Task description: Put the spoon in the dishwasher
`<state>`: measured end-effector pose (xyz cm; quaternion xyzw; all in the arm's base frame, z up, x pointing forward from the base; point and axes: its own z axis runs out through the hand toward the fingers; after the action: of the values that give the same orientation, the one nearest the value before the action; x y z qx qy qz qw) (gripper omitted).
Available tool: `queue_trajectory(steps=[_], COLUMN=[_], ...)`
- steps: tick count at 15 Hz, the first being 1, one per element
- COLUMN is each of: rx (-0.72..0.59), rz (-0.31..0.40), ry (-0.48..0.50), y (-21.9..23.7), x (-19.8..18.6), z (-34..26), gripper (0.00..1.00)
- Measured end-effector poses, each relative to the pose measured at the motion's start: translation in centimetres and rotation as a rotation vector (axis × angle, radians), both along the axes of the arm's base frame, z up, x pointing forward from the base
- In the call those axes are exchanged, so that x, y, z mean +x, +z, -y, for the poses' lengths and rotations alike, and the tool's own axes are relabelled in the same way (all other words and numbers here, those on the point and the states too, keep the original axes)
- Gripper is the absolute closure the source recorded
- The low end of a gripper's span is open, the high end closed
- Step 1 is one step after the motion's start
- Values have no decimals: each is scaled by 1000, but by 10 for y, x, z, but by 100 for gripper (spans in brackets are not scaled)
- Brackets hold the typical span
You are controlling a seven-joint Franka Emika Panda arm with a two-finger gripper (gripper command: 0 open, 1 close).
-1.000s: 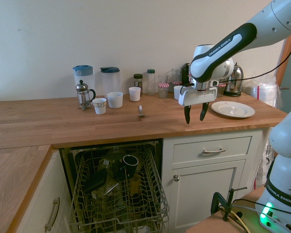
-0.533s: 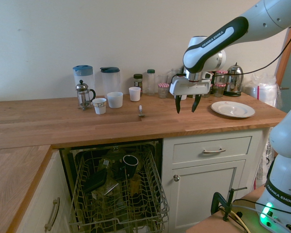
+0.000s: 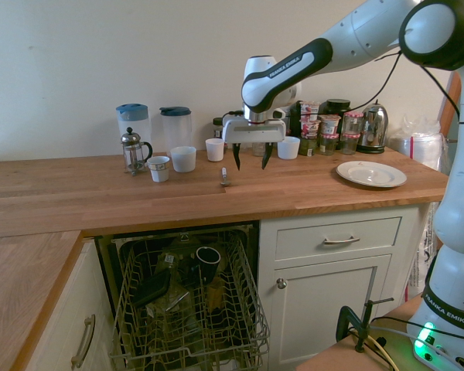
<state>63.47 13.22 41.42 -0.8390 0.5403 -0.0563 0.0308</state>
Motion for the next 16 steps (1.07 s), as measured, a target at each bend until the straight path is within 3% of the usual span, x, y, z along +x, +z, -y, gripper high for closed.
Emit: queue_trajectory(steps=[7, 16], rx=[-8, -15], rz=[29, -32], ry=[-104, -143], y=[-29, -58], x=[76, 105], z=[-31, -25], gripper=[0, 0])
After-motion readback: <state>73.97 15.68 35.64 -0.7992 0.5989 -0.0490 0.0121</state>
